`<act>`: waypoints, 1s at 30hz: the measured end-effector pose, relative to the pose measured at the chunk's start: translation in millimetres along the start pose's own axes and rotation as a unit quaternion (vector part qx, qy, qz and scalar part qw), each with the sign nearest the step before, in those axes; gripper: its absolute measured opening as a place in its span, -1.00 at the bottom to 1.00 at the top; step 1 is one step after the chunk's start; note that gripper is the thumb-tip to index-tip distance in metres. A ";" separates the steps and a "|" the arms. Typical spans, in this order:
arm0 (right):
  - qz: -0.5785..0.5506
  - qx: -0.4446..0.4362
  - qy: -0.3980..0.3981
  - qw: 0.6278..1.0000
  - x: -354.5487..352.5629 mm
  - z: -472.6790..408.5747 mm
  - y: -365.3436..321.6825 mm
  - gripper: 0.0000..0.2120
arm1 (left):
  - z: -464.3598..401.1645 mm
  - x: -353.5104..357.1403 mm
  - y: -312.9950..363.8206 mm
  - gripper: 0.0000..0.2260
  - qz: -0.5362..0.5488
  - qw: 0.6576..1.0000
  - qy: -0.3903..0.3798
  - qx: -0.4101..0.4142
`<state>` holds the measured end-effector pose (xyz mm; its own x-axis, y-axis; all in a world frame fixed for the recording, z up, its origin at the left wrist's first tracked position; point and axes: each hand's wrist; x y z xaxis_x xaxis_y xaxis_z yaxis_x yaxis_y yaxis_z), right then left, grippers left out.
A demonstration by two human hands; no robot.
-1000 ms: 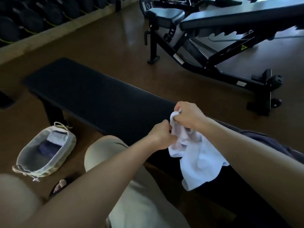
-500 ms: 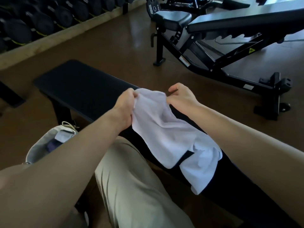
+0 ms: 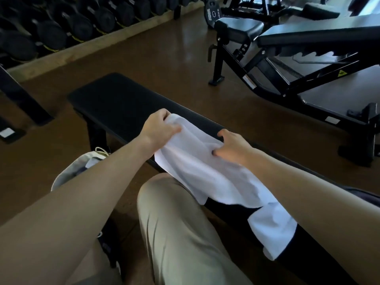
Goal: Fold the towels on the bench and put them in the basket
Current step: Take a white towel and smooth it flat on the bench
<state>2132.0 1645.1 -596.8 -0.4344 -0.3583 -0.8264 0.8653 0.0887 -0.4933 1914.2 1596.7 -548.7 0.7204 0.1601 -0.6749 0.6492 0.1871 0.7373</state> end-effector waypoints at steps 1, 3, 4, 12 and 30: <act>-0.010 -0.008 -0.001 1.000 1.8 -1.5 -2.7 -0.61 | -3.7 -2.1 -3.0 -0.83 -0.018 1.000 0.016 0.019; -0.017 -0.017 0.014 1.000 3.4 -7.4 -7.1 -0.92 | -10.9 -7.9 -7.4 -0.88 -0.047 0.997 0.042 0.053; -0.018 -0.019 0.032 0.999 2.5 -9.8 -9.0 -0.94 | -14.5 -10.9 -9.2 -0.90 -0.056 0.995 0.052 0.064; -0.059 -0.014 0.047 0.997 -13.7 -56.6 -33.8 -0.73 | -53.0 -25.5 -24.5 -0.83 -0.043 0.997 0.048 0.047; -0.234 -0.106 -0.038 0.966 14.4 -109.9 -108.5 -0.81 | -99.6 -34.9 -76.0 -0.78 -0.014 0.999 0.014 -0.037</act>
<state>2004.4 1732.4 -585.0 -0.7388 -0.4719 -0.4811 0.5042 0.0865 -0.8592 1815.4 1673.4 -584.2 0.6937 0.1807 -0.6973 0.6490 0.2631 0.7138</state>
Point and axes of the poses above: each hand's wrist, its own z-axis away from the middle knuckle, its own x-axis out of the palm, y = z × x, and after that the axes turned 3 degrees about -z, right-handed
